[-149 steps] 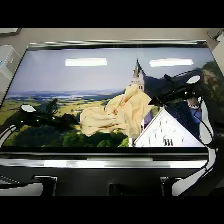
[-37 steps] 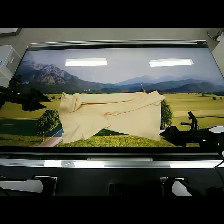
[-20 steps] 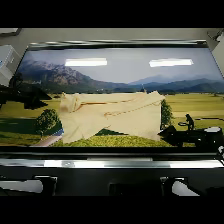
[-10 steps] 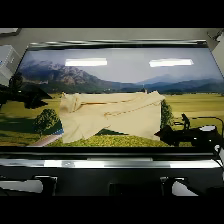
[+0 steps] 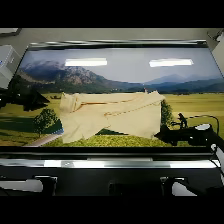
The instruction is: Fold the clothes and pants, and hang the long-sleeved shirts on hangers.
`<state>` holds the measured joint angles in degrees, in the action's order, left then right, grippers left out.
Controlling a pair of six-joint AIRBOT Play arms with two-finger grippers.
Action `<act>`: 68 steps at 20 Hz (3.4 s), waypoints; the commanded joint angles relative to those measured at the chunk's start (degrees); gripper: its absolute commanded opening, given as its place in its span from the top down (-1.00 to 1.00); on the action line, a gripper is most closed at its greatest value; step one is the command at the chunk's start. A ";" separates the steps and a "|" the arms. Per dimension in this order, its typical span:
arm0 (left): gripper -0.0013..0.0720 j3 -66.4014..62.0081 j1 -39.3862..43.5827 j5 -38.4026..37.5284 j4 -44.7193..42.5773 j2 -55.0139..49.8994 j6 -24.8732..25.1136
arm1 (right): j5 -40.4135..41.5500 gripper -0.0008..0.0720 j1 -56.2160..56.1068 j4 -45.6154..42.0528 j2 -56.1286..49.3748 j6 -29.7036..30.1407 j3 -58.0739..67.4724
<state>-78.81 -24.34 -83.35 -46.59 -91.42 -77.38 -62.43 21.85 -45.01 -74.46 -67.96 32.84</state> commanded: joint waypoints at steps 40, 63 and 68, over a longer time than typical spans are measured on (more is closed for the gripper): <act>0.92 -25.40 9.86 8.94 10.60 8.35 2.67 | 13.18 0.91 -16.37 3.67 12.68 -5.25 41.70; 0.92 -31.98 5.86 4.04 -6.80 46.40 -21.68 | -5.68 0.91 -19.12 -37.31 27.19 -35.54 83.32; 0.92 -12.57 10.86 2.14 -4.72 26.97 -14.97 | -19.96 0.91 -19.65 -28.11 0.15 -36.15 82.53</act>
<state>-100.79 -16.08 -80.42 -51.66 -55.44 -96.16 -73.65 2.59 -76.23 -61.43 -103.20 115.59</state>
